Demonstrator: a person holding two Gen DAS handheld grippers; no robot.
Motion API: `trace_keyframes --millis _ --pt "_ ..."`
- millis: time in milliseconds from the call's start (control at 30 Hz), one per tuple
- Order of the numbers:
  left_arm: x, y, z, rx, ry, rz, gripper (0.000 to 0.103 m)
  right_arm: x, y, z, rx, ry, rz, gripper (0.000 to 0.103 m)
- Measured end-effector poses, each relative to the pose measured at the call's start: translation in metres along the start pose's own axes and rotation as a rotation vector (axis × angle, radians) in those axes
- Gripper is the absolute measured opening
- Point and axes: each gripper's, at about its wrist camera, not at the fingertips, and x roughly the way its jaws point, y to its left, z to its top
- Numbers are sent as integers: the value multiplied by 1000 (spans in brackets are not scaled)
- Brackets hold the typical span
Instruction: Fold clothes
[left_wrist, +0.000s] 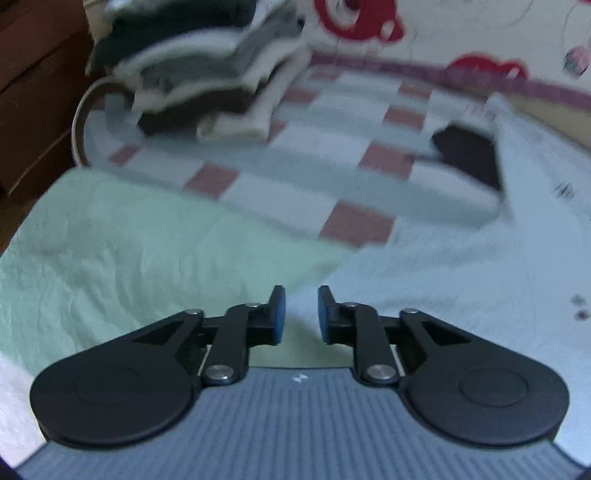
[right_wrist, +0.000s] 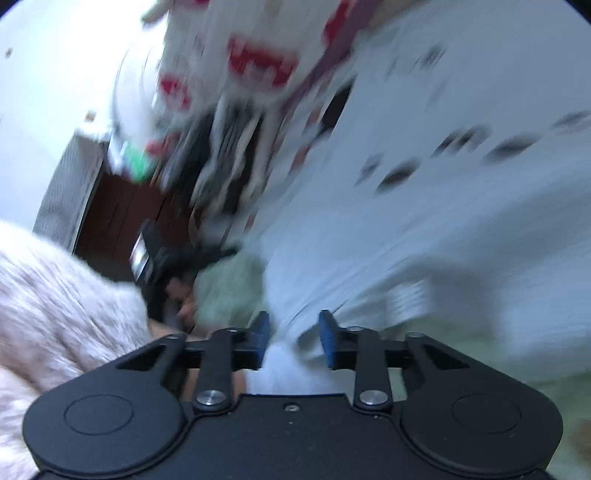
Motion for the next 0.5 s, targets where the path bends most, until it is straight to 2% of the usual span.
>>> trace_keyframes --millis 67,167,267,367,500 --pt "-13 -7 10 17 -40 -73 29 -38 -8 6 5 -132 -95 38" --pt "-29 -35 23 69 -81 -257 33 -97 -25 8 34 -354 -346 40" --pt "-37 -89 26 202 -77 -422 35 -144 -45 8 101 -504 -580 42" --pt "-45 -147 22 343 -43 -581 36 -171 -60 9 139 -567 -701 43" --pt "-55 -223 7 498 19 -750 36 -186 -76 10 171 -579 -806 44"
